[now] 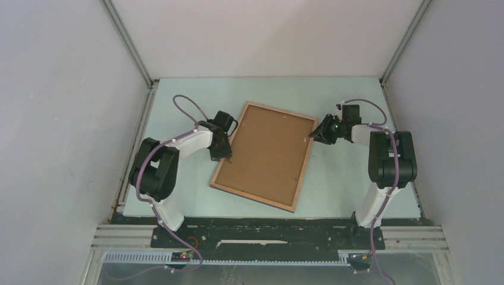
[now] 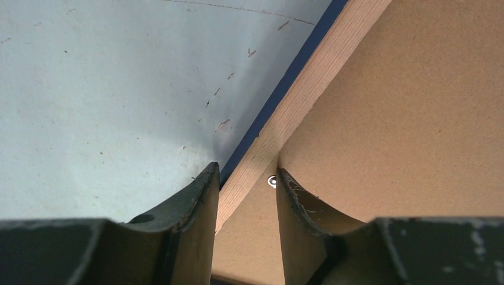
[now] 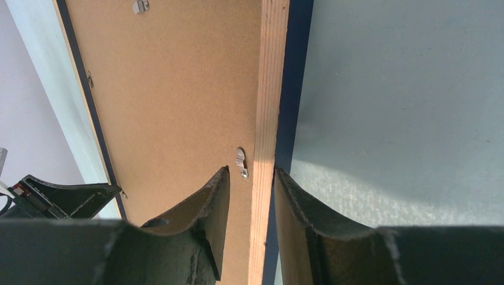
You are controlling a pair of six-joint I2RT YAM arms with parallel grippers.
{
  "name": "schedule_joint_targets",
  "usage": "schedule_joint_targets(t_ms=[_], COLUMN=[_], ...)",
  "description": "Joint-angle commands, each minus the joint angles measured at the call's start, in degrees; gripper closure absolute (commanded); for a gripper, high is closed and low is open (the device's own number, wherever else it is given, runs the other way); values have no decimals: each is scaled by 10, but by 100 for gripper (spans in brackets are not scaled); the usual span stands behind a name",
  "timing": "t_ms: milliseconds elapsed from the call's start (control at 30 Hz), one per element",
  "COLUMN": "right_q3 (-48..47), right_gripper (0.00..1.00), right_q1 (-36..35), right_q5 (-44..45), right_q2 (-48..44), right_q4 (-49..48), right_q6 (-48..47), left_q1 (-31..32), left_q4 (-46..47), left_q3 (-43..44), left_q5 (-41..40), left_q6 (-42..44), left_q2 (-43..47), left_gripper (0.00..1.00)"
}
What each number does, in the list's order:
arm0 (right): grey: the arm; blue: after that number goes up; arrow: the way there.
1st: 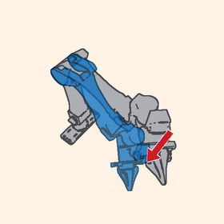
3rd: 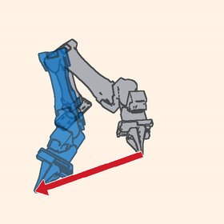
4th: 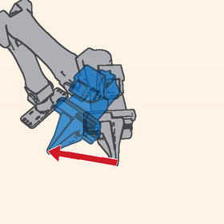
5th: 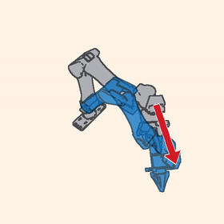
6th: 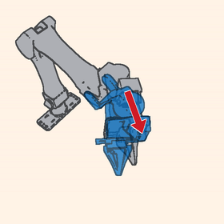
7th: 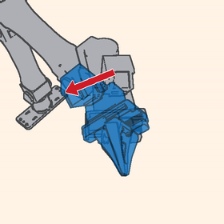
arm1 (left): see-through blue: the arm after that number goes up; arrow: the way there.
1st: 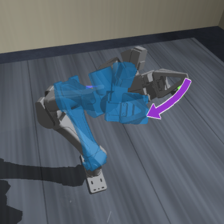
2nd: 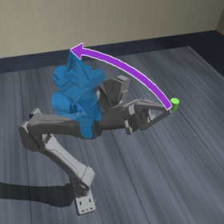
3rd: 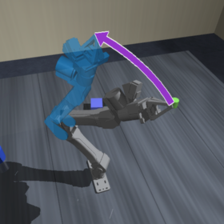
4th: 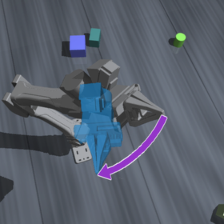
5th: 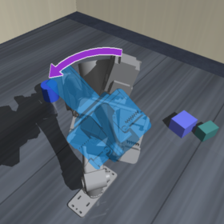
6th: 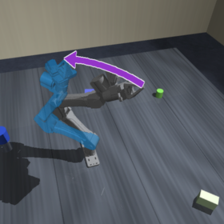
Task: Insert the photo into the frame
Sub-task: Install the photo frame at the center of the board.
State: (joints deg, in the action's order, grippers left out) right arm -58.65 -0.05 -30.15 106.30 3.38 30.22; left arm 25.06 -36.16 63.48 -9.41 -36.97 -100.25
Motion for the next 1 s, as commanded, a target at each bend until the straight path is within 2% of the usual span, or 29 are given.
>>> schedule_joint_targets(t_ms=[0,233,367,667,967], right_q3=[0,1,0,0,0], right_gripper=[59,59,59,59,59], right_q1=[-4,-4,-4,-4,-4], right_q5=[-16,-17,-17,-17,-18], right_q2=[-20,-20,-19,-19,-19], right_q4=[-18,-18,-17,-17,-18], right_q6=[5,4,5,4,4], left_q1=[2,2,9,24,24], left_q4=[-10,-13,-13,-28,-24], left_q3=[-17,2,17,16,21], left_q5=[7,17,-1,0,-4], left_q6=[25,19,14,-7,-13], left_q2=[28,55,58,22,1], left_gripper=[64,43,28,26,35])
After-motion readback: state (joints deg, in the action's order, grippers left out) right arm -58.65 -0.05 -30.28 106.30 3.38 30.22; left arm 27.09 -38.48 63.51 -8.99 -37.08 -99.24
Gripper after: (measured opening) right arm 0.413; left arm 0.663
